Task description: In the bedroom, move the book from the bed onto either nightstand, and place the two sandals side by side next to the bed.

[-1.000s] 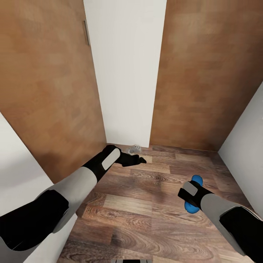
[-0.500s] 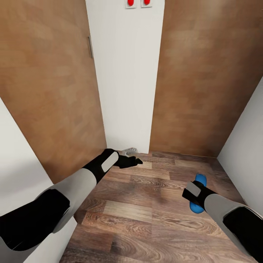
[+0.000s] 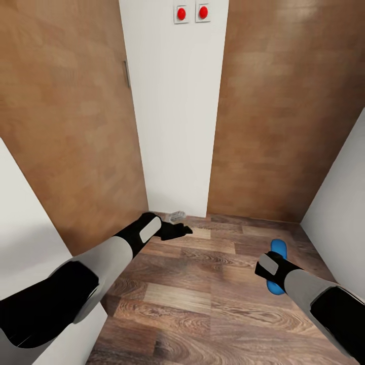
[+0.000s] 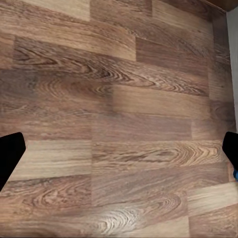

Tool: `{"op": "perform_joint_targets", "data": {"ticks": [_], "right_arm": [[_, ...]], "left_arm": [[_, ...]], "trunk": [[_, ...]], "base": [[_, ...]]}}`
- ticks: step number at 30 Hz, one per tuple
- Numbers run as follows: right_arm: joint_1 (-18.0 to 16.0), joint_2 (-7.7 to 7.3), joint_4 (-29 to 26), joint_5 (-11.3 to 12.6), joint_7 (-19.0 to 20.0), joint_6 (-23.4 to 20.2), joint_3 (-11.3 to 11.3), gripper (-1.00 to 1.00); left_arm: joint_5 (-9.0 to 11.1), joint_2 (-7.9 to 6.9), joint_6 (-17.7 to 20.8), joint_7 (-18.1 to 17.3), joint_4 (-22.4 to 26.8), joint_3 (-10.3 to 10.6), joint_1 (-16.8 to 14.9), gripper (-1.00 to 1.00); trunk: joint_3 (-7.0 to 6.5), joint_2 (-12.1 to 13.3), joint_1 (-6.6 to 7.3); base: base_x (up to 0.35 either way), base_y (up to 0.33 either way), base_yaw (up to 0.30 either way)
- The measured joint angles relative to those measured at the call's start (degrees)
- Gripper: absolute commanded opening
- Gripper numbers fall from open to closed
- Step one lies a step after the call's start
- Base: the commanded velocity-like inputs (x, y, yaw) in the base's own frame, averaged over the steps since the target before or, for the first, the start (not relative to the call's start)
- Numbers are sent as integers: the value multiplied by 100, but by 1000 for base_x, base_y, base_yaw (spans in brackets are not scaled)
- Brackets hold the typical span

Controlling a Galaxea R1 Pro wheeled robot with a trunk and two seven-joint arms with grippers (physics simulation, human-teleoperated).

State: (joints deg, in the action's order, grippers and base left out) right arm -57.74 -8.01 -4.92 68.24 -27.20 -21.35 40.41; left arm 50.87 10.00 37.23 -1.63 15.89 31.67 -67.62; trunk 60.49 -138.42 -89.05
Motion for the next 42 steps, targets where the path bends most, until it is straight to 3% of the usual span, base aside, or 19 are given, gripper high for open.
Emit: {"op": "perform_joint_targets", "data": {"ticks": [5,12,18,23,27,31,38,40,42], "right_arm": [[0,-128,0,-10,249,-3,42,-100],[7,-249,46,-18,363,-2,158,-100],[35,-280,61,-4,393,3,162,-100],[199,-284,62,-12,680,3,232,-100],[300,-303,63,-13,1139,19,681,-100],[384,-317,64,-16,1344,80,908,-100],[691,-324,65,-5,1470,652,1009,-100],[994,-326,67,-19,1696,1159,1076,-100],[1150,-325,66,-149,1939,1350,1253,-100]], "left_arm": [[-149,0,-225,-6,-140,1,0,100],[-515,0,-558,-3,-392,-6,0,100],[-555,0,-582,6,-457,-8,-1,100],[-557,0,-582,11,-479,-8,-1,100],[-561,0,-582,11,-595,-8,0,100],[-563,0,-587,11,-703,-10,3,100],[-610,0,-934,27,-784,-13,21,100],[-687,0,-1160,33,-1059,-24,70,100],[-709,0,-1220,34,-1180,-30,99,100]], "trunk": [[-90,201,110],[-218,481,264],[-334,722,395],[-424,923,505],[-496,1083,593],[-568,1243,681],[-693,1524,835],[-728,1605,878],[-765,1685,923]], "base": [[0,0,-7],[0,0,-188],[0,0,-161],[0,0,-14],[0,0,-2],[0,0,0],[0,0,0],[0,0,0],[0,0,0]]}}
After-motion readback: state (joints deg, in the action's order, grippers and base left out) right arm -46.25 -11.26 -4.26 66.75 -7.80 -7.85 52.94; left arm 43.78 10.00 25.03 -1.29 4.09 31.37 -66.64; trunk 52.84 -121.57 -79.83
